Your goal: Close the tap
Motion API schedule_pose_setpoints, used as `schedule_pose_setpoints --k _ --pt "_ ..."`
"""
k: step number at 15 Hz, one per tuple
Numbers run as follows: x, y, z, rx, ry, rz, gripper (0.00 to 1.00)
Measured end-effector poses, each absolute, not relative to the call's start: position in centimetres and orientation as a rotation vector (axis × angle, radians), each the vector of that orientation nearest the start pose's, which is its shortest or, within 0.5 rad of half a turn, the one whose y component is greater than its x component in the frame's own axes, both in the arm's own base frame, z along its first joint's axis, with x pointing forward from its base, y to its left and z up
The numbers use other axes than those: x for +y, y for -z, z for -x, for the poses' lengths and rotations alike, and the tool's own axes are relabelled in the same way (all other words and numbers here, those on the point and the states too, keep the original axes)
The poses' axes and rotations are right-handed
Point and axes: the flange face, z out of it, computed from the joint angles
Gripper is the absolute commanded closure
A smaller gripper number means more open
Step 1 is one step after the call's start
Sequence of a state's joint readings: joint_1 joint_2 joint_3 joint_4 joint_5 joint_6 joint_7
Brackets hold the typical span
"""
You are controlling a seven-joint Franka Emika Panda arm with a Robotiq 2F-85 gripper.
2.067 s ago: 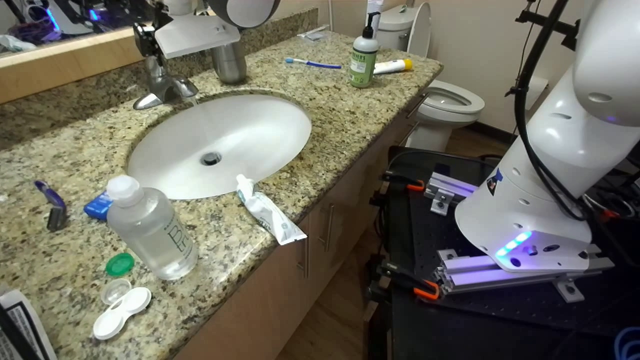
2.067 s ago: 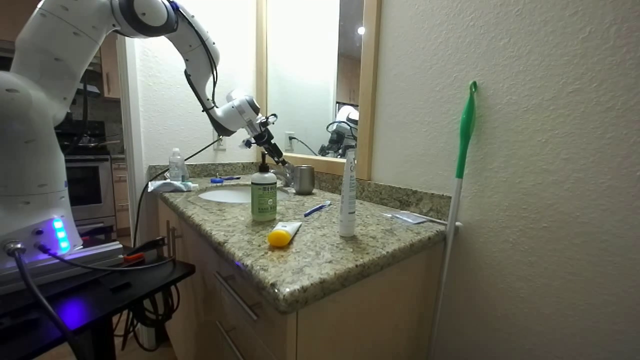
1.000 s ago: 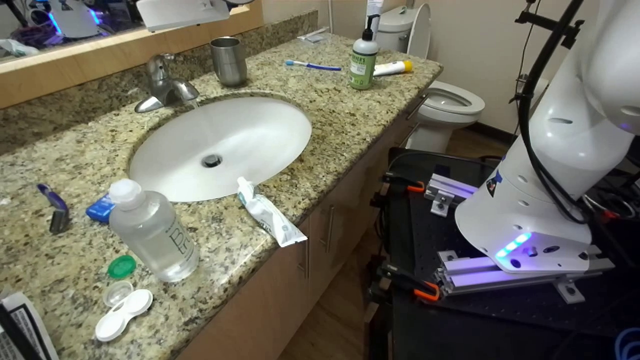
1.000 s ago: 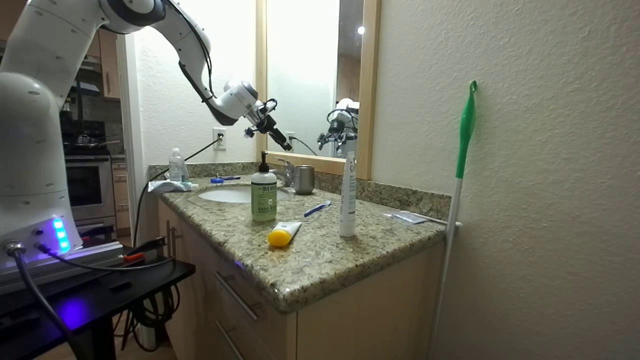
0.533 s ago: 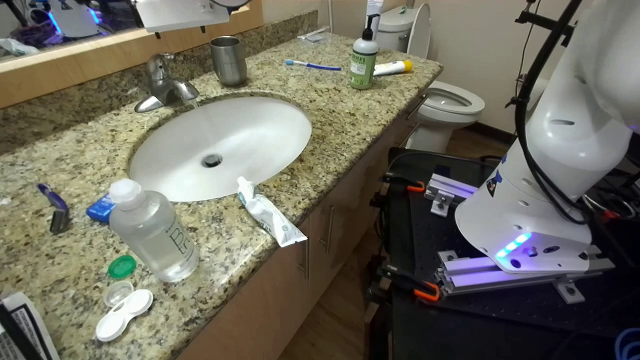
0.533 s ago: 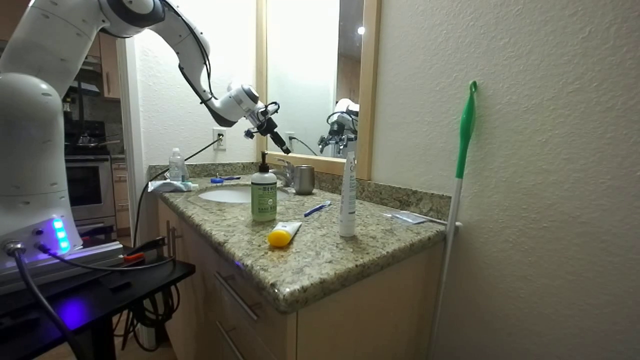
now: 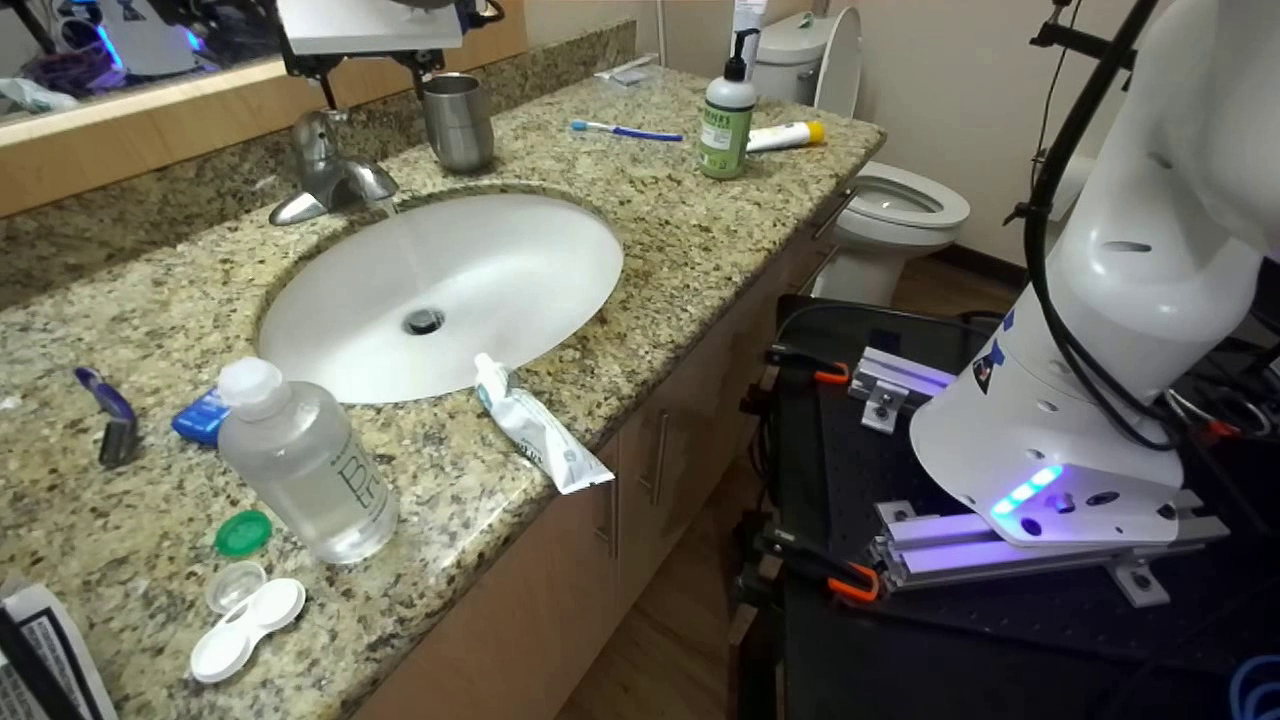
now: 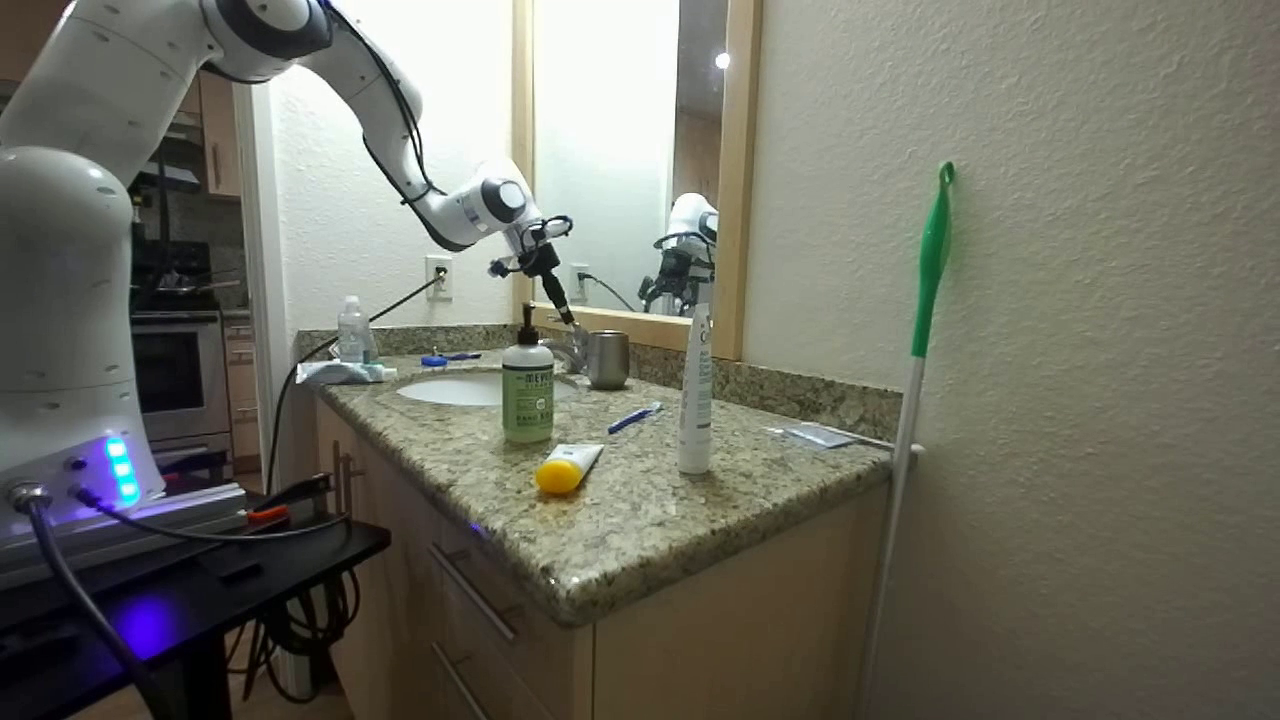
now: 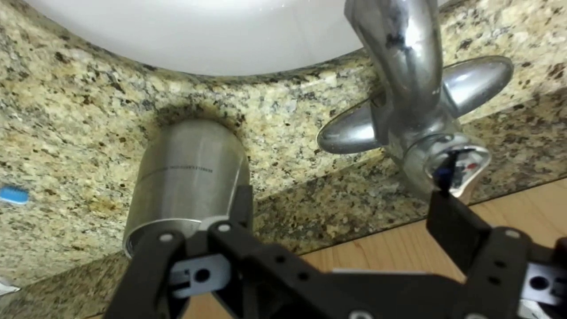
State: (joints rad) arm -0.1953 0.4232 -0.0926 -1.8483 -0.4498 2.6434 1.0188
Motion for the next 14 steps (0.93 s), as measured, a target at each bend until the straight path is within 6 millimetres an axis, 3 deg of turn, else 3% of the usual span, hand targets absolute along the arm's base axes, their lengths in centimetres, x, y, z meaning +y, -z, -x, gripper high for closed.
schedule_pose_setpoints --k 14 --pt "-19.8 -34.1 -64.5 1.445 0.483 2.711 0.0"
